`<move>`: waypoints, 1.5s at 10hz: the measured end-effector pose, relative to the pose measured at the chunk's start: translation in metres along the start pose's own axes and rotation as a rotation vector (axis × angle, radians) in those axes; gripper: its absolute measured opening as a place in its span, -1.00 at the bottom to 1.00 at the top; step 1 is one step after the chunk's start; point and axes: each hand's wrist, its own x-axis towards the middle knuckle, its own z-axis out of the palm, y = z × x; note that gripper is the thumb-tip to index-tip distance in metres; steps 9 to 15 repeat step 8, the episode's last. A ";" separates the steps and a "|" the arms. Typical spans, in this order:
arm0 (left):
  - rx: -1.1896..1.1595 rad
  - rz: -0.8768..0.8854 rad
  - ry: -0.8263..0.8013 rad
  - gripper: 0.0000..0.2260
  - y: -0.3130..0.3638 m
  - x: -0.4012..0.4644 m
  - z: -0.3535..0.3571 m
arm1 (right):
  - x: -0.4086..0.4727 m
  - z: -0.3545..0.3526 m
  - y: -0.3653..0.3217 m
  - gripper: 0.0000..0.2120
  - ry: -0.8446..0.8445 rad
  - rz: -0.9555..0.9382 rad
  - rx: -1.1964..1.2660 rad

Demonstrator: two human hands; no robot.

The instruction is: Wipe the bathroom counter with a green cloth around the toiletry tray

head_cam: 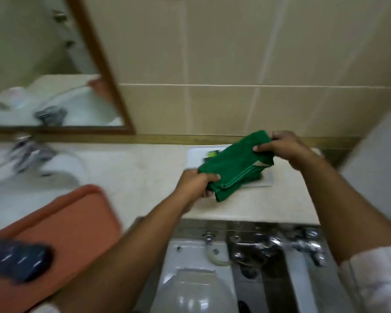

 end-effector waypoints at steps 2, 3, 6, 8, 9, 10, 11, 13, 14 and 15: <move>-0.602 -0.079 0.389 -0.81 -0.097 -0.119 -0.149 | -0.034 0.288 -0.127 -0.68 -0.659 -0.385 -0.489; -0.726 -0.089 0.557 -0.86 -0.121 -0.147 -0.198 | -0.077 0.400 -0.144 -0.75 -0.817 -0.545 -0.631; -0.744 -0.206 0.637 -0.81 -0.149 -0.150 -0.267 | -0.113 0.533 -0.112 -0.72 -0.789 -0.708 -0.928; -0.058 -0.422 0.684 -0.72 -0.144 -0.159 -0.290 | -0.120 0.521 -0.100 -0.67 -0.657 -0.805 -0.885; -0.058 -0.422 0.684 -0.72 -0.144 -0.159 -0.290 | -0.120 0.521 -0.100 -0.67 -0.657 -0.805 -0.885; -0.058 -0.422 0.684 -0.72 -0.144 -0.159 -0.290 | -0.120 0.521 -0.100 -0.67 -0.657 -0.805 -0.885; -0.058 -0.422 0.684 -0.72 -0.144 -0.159 -0.290 | -0.120 0.521 -0.100 -0.67 -0.657 -0.805 -0.885; -0.058 -0.422 0.684 -0.72 -0.144 -0.159 -0.290 | -0.120 0.521 -0.100 -0.67 -0.657 -0.805 -0.885; -0.058 -0.422 0.684 -0.72 -0.144 -0.159 -0.290 | -0.120 0.521 -0.100 -0.67 -0.657 -0.805 -0.885; -0.058 -0.422 0.684 -0.72 -0.144 -0.159 -0.290 | -0.120 0.521 -0.100 -0.67 -0.657 -0.805 -0.885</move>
